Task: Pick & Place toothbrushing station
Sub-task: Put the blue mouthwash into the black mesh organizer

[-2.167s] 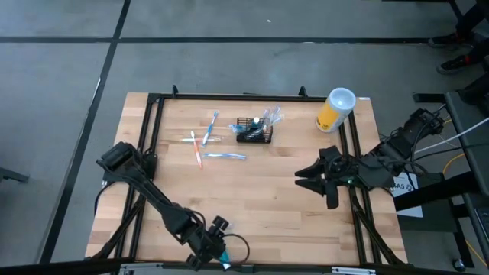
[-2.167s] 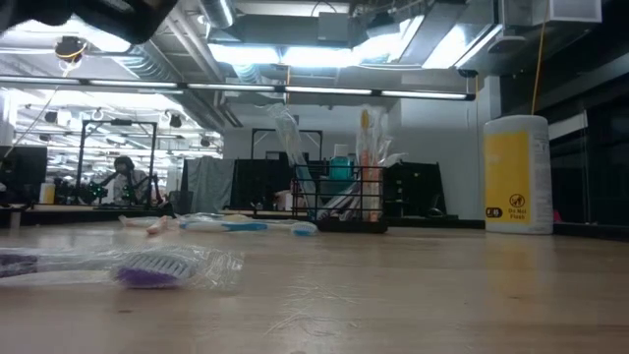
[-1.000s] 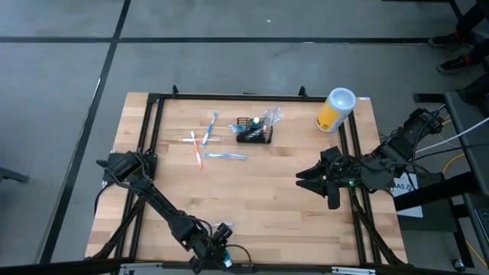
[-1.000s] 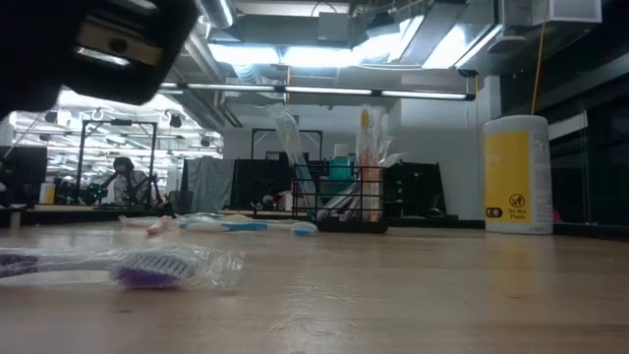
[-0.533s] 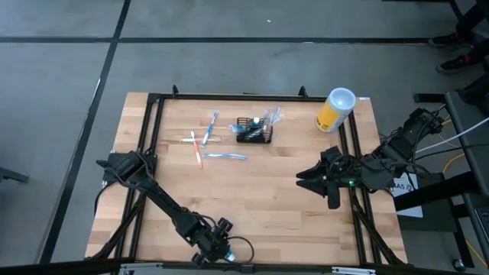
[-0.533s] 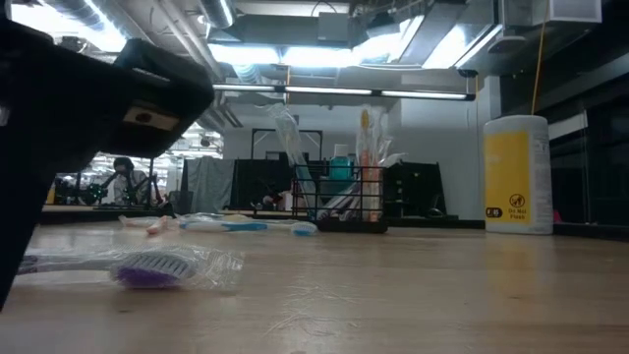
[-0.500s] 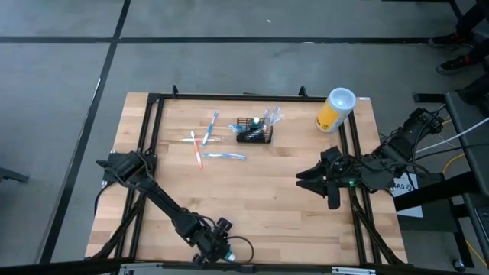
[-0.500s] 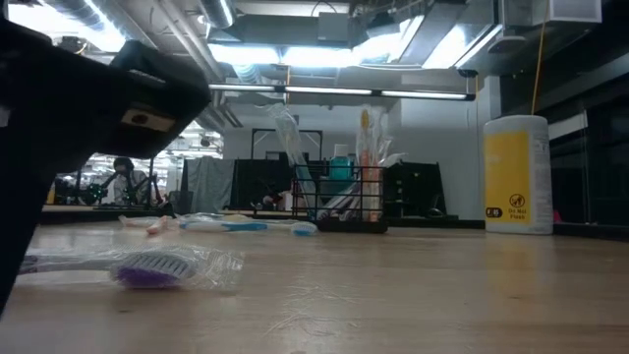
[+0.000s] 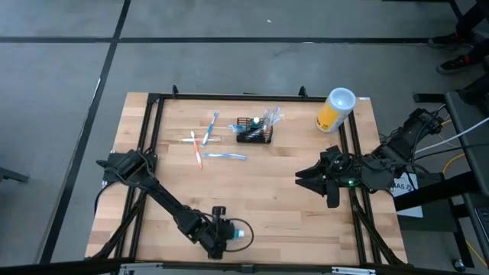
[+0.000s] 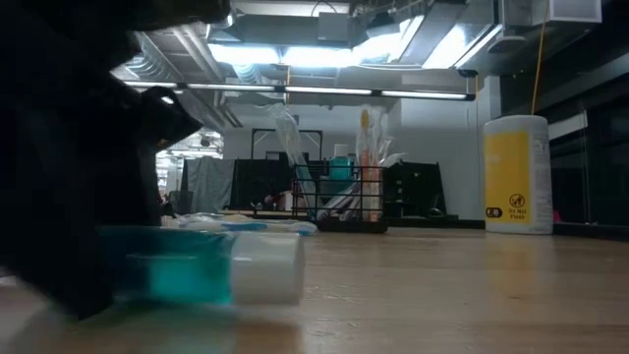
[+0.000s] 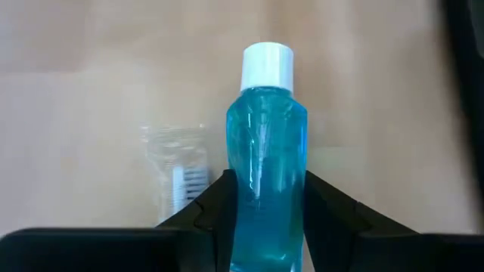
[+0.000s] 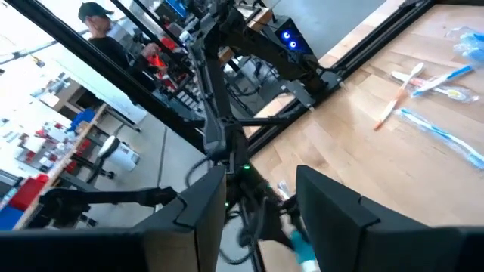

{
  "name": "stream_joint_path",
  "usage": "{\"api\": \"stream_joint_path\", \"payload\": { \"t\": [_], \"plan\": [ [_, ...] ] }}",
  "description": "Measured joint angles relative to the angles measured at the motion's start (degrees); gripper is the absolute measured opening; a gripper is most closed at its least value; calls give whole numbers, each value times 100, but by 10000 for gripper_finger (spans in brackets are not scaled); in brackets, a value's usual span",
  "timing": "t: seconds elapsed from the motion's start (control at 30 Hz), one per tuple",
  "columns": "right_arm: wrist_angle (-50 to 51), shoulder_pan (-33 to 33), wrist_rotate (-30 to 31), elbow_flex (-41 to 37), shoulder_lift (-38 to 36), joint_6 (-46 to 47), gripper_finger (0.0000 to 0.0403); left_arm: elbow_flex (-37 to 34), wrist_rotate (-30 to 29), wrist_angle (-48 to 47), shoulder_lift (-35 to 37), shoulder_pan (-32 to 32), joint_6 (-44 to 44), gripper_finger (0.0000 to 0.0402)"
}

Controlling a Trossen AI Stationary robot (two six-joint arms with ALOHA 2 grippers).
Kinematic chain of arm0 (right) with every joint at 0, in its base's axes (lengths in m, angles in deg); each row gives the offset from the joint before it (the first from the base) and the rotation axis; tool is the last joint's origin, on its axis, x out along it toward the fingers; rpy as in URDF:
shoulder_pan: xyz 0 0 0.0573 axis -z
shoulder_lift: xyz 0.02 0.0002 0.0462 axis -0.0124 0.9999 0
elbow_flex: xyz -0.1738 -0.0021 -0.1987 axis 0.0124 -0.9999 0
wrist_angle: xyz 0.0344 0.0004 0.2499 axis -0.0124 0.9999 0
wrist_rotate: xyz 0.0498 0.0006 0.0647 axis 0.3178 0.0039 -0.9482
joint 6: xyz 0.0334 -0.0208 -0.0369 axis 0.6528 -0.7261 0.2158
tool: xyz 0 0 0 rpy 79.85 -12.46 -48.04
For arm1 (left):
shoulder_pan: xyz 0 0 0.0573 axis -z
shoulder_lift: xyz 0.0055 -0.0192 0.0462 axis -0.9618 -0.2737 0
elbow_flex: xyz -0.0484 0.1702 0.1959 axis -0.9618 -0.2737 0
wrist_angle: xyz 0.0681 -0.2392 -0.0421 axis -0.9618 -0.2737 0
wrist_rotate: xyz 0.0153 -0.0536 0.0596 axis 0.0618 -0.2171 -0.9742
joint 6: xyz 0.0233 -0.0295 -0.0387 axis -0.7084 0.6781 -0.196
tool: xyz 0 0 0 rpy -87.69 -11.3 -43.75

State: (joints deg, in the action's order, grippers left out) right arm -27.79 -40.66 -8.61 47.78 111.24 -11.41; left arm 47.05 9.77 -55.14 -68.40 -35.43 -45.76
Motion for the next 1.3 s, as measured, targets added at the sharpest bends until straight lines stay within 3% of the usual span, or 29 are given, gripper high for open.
{"api": "stream_joint_path", "payload": {
  "t": [0.33, 0.47, 0.63, 0.83, 1.1, 1.3],
  "plan": [
    [-450, 0, 104, -2, 227, -194, 164, -18, -1483, -787, 10, -509, 347, 125],
    [-475, 0, 161, -2, 318, -277, 164, -24, -1880, -636, 4, -878, 496, 121],
    [-479, 0, 134, -2, 400, -253, 164, -18, -1478, -500, 5, -1282, 646, 136],
    [-539, -108, 171, -2, 412, -255, 164, -10, -557, -548, 115, -1298, 604, 193],
    [-456, -273, 579, -2, 412, -308, 164, 4, -1101, -485, 663, -1199, 503, 245],
    [-425, -273, 610, -2, 422, -386, 164, 6, -291, 373, 655, -1354, -545, 248]
  ]
}}
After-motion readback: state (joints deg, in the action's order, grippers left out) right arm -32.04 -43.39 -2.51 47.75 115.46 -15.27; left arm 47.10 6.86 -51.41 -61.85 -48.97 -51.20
